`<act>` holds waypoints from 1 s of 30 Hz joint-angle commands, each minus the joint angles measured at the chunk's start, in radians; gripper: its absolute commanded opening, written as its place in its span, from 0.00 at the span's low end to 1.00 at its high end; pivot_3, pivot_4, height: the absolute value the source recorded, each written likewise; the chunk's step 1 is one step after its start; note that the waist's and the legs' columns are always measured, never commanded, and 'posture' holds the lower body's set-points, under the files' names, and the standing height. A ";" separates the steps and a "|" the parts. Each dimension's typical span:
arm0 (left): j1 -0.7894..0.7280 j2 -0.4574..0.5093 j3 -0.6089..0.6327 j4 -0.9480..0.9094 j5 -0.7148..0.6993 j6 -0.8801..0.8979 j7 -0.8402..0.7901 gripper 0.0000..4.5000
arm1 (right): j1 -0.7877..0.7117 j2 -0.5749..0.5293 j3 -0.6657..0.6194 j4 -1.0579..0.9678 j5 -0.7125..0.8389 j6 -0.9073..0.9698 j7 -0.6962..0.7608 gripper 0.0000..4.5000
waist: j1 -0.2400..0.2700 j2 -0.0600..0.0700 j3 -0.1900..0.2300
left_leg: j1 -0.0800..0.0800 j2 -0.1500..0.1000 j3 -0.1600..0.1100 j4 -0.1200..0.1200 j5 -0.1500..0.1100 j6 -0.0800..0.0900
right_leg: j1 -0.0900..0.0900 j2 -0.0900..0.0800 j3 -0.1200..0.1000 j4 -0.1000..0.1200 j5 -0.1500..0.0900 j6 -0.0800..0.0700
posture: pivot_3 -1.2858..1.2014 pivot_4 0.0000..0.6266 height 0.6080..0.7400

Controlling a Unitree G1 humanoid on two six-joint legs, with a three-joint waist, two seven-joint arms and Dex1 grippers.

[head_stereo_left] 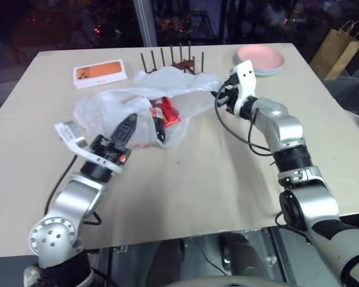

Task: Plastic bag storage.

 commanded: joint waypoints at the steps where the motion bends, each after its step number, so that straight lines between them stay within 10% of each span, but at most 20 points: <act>1: 0.004 0.099 0.037 -0.004 -0.125 0.020 -0.046 0.02 | -0.022 -0.010 -0.025 -0.052 0.015 0.000 -0.010 0.00 | 0.000 0.000 0.000 | 0.000 0.000 0.000 0.000 0.000 0.000 | 0.000 0.000 0.000 0.000 0.000 0.000 | 0.52 0.24 1.00; 7: 0.162 0.306 0.015 -0.130 -0.135 0.194 -0.229 0.02 | -0.015 -0.002 -0.018 -0.056 0.017 0.001 -0.011 0.00 | -0.005 0.001 0.000 | 0.000 0.000 0.000 -0.001 0.000 0.000 | 0.000 0.000 0.000 -0.001 0.000 0.000 | 0.52 0.24 1.00; 14: 0.379 0.416 0.011 -0.205 0.325 0.189 -0.436 0.02 | -0.007 0.009 -0.007 -0.058 0.010 -0.001 -0.017 0.00 | -0.005 0.004 0.002 | 0.001 0.001 0.001 -0.003 0.000 0.000 | -0.001 0.001 0.000 -0.002 -0.003 -0.004 | 0.52 0.24 1.00; 25: 0.703 0.157 -0.266 -0.323 1.235 -0.332 -0.517 0.98 | -0.002 0.024 0.001 -0.043 0.000 -0.015 -0.025 0.00 | -0.005 0.004 0.002 | 0.000 0.001 0.005 -0.009 0.000 0.000 | -0.004 0.000 0.004 -0.005 -0.003 -0.005 | 0.52 0.24 1.00; 30: 0.621 0.073 -0.350 -0.287 1.336 -0.360 -0.470 0.98 | -0.006 0.026 0.004 -0.035 -0.006 -0.015 -0.022 0.00 | -0.003 0.004 0.002 | 0.000 0.001 0.005 -0.009 0.000 0.000 | -0.005 0.000 0.004 -0.005 -0.003 -0.005 | 0.52 0.24 1.00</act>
